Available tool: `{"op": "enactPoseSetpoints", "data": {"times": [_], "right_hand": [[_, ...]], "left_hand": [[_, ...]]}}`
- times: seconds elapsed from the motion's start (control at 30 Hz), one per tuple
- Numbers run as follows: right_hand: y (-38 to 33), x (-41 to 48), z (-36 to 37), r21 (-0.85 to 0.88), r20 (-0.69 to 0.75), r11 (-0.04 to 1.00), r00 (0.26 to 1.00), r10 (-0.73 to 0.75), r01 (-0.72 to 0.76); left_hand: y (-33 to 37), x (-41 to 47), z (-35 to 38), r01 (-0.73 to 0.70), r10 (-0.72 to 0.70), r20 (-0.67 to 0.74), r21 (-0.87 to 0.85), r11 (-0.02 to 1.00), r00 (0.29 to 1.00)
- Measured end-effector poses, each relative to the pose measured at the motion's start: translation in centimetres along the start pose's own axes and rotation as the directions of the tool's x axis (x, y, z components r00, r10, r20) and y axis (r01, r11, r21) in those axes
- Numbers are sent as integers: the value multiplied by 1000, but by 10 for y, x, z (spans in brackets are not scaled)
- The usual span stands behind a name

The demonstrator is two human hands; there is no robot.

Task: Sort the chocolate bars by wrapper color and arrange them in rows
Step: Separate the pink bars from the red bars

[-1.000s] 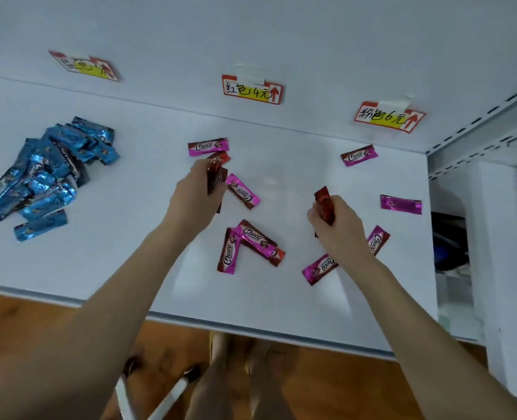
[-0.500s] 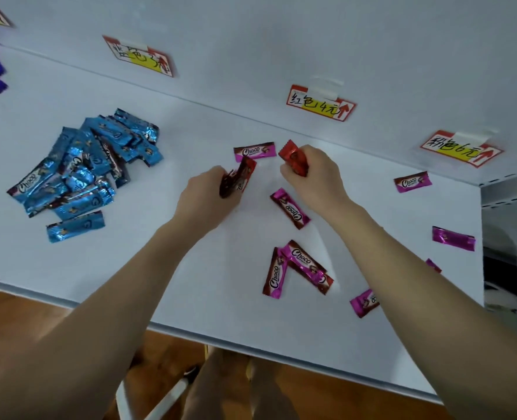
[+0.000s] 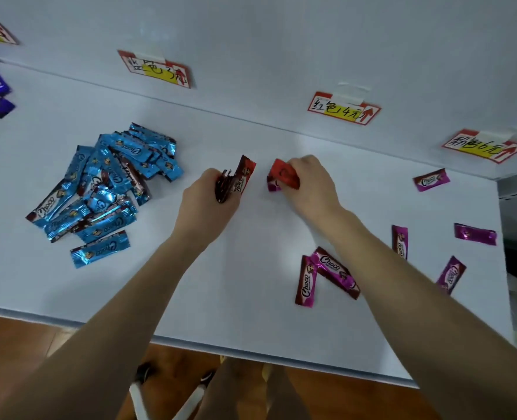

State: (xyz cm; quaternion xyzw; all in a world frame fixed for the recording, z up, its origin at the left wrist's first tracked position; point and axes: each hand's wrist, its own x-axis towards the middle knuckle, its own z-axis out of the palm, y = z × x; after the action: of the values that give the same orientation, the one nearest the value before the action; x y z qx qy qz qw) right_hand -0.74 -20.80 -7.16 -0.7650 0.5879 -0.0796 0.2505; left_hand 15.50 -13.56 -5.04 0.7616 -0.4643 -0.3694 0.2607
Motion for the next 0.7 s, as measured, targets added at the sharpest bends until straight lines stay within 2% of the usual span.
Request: {"op": "enactPoseSetpoints", "data": {"times": [0.13,0.5,0.57,0.7], "right_hand": [[23,-53,-6,79,-22,997,999,26,-25],[72,-161,-34,95,60,975,979,196,-201],[75,-161,-42,142,66,964,974,218,-225],[69,-127,-62,289,-48,920,955,291,-266]], "left_hand": [[12,-1,16,-13,15,47,-37,999,999],[47,-10,59,-95,101,163,-44,994,981],[52,-11,62,-110,111,159,-16,994,981],[54,-12,65,-181,159,154,147,972,975]]}}
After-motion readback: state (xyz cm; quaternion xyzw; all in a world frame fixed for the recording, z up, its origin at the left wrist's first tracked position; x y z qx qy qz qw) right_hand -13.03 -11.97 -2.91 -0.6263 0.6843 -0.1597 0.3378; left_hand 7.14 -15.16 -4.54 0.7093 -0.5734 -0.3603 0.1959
